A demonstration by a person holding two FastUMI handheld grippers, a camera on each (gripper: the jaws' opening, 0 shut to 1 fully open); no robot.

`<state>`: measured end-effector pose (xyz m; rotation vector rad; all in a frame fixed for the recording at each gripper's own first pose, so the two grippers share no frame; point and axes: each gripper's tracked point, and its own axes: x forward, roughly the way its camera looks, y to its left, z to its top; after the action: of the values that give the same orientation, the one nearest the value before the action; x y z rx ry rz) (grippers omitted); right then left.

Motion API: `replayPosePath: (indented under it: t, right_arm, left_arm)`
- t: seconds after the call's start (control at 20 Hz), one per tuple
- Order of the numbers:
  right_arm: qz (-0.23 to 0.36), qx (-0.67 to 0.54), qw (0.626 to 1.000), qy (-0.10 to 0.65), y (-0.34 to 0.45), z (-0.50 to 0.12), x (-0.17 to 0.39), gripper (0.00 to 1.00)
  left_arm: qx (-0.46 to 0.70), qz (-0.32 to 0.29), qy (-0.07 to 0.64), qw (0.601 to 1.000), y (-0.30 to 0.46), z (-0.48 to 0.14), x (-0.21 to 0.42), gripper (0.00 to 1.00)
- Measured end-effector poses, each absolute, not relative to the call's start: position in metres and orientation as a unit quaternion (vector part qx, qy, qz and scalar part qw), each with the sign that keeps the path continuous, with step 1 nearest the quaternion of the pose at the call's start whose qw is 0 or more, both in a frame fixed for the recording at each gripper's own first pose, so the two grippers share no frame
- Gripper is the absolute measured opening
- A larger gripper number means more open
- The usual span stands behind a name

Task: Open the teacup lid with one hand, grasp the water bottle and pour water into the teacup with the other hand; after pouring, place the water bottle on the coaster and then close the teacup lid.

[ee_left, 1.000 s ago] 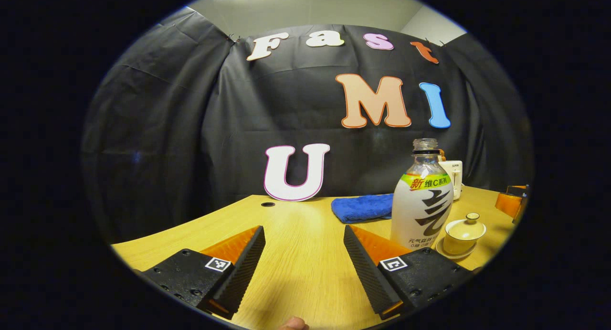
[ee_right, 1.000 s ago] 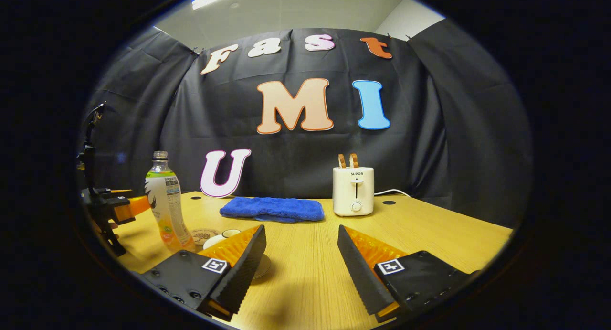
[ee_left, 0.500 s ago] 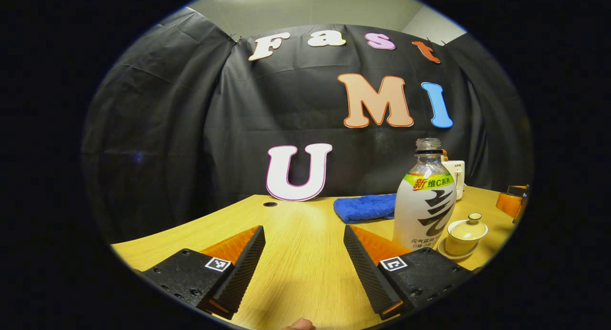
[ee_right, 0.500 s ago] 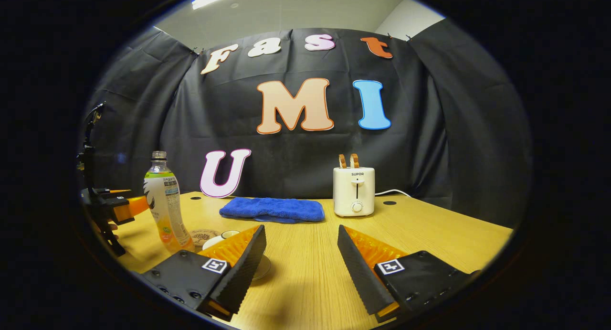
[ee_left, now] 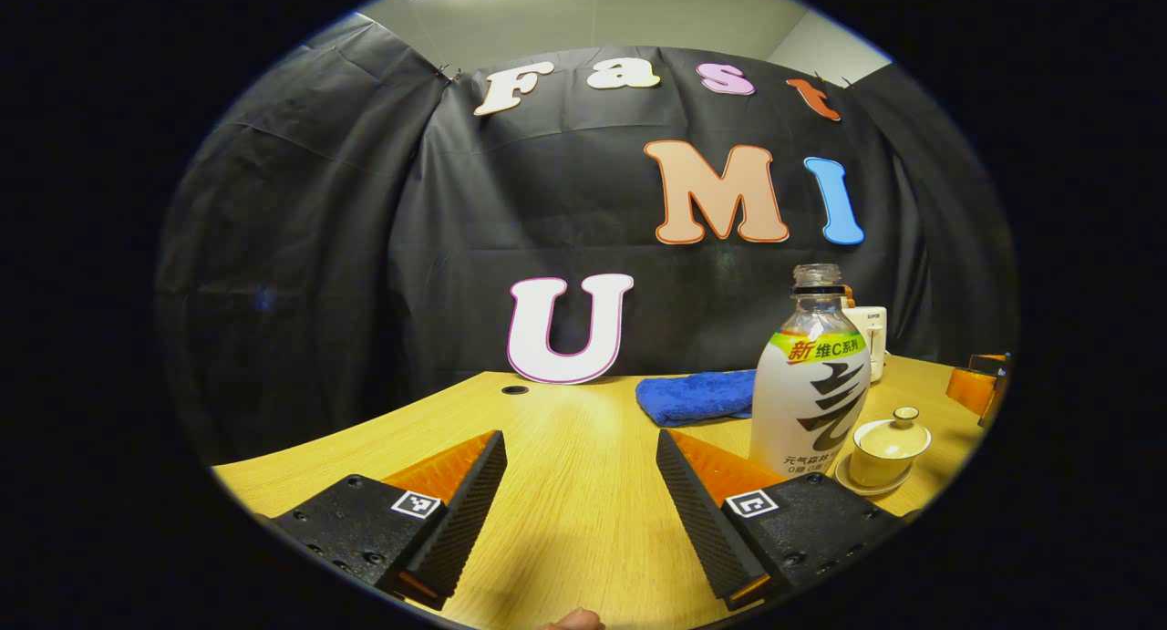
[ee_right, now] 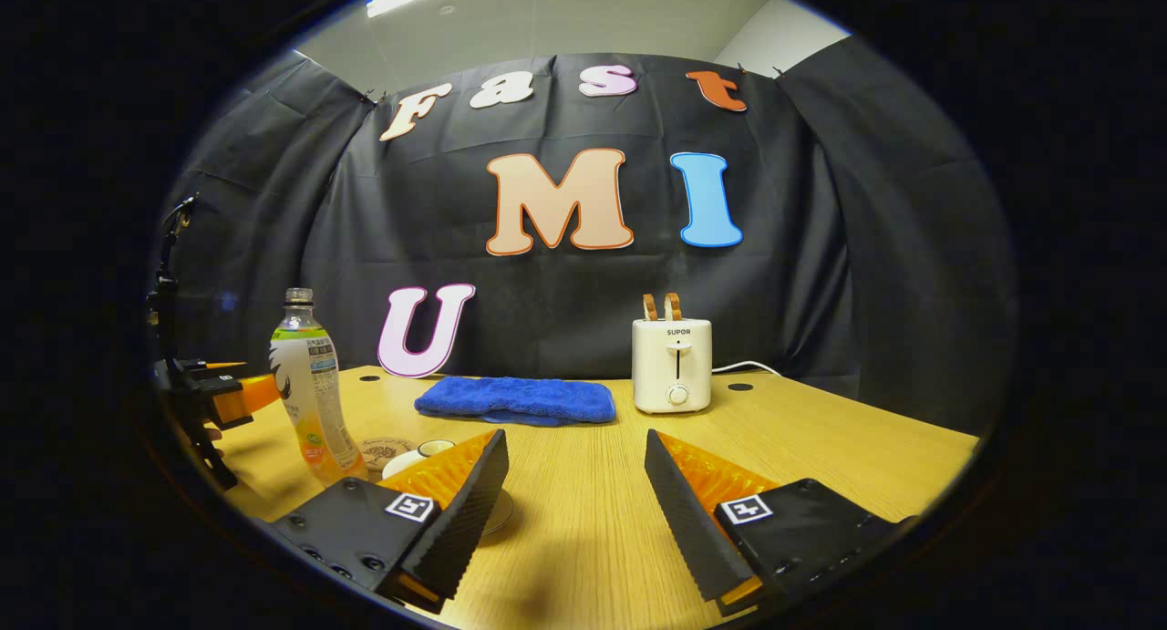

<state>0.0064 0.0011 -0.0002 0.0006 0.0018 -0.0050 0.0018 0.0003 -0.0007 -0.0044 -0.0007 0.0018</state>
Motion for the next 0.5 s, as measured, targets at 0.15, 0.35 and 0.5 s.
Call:
replayPosePath:
  t: [0.15,0.35,0.5]
  right_arm:
    - [-0.004,0.000,1.000,0.001,0.0002,-0.0004,0.0061,0.93]
    - [0.003,0.000,1.000,0.000,0.0037,-0.0003,0.0075,1.00]
    - [0.007,0.007,1.000,0.003,0.0039,0.0001,0.0100,0.97]
  left_arm:
    - [-0.002,0.001,0.000,1.000,-0.0002,-0.0007,0.0022,0.97]
    - [-0.002,0.001,0.000,1.000,0.0001,-0.0003,0.0022,0.96]
    - [-0.003,0.000,0.000,1.000,-0.0005,-0.0007,0.0018,0.97]
